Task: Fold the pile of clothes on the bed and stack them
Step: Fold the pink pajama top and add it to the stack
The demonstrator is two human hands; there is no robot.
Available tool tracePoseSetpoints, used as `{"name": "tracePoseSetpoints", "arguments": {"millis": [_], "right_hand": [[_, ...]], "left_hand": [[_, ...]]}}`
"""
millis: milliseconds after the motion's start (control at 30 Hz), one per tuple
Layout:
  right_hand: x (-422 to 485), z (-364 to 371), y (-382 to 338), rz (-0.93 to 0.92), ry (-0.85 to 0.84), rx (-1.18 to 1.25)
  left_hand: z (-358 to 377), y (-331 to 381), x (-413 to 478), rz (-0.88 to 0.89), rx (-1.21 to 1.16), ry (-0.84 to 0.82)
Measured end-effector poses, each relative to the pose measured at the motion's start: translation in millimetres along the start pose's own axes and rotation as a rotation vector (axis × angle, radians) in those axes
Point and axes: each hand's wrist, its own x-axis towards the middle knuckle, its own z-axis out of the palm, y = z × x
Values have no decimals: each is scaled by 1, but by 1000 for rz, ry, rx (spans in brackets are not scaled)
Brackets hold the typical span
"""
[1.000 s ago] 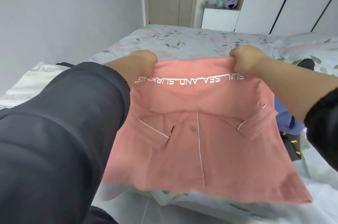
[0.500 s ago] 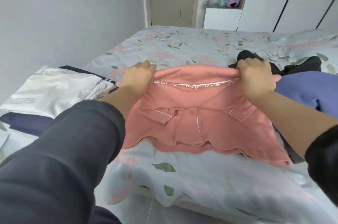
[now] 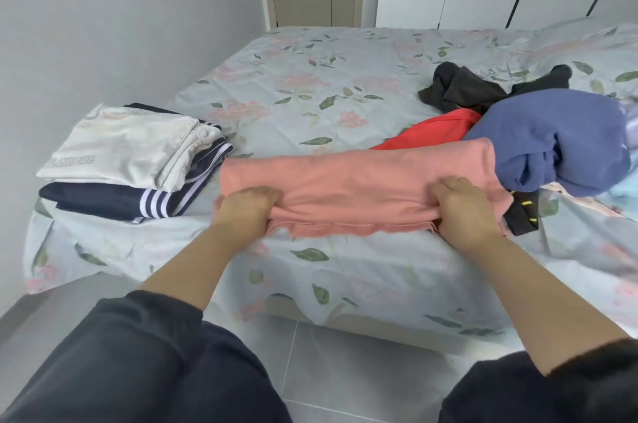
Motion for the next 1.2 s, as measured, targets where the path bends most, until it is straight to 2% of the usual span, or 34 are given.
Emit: {"name": "tracePoseSetpoints", "arguments": {"millis": [67,133,200,267,333,367,433,500,533,567,633,733,767,867,1100,1200], "right_hand": [[-1,-4,2,14,-10,22],[-2,-7,2,-10,-77,82],[-1,-13,1,-43,-295,239],[3,-24,5,-5,-491,409],[5,-34,9,69,-598,463],[7,-37,9,106,-609,478],[15,-38,0,181,-491,576],[25,-32,-19,211,-191,604],[31,-27,-28,190,-52,536],[36,-21,-36,151,25,451],[46,-6,-49,65,13,344],[55,12,-63,4,-120,290],[56,19,-64,-12,-193,255],[57,35,-49,54,-338,146],[56,33,13,511,-256,36],[53,30,27,590,-261,85]], "left_hand": [[-3,-1,0,-59,-33,-8],[-7,1,1,-72,-11,-127],[-14,2,3,-53,-65,-357],[-26,3,6,-135,-227,-569],[-42,8,11,-247,-476,-655],[-45,14,15,-273,-610,-616],[-41,33,25,-278,-720,-337],[-31,54,41,-222,-481,40],[-25,61,50,-191,-376,162],[-19,68,57,-161,-314,208],[-7,75,67,-130,-252,116],[17,83,73,-17,-134,-195],[23,84,73,13,-104,-253],[32,82,71,15,-96,-239],[38,71,64,-86,-155,-191],[38,63,63,-170,-177,-169]]}}
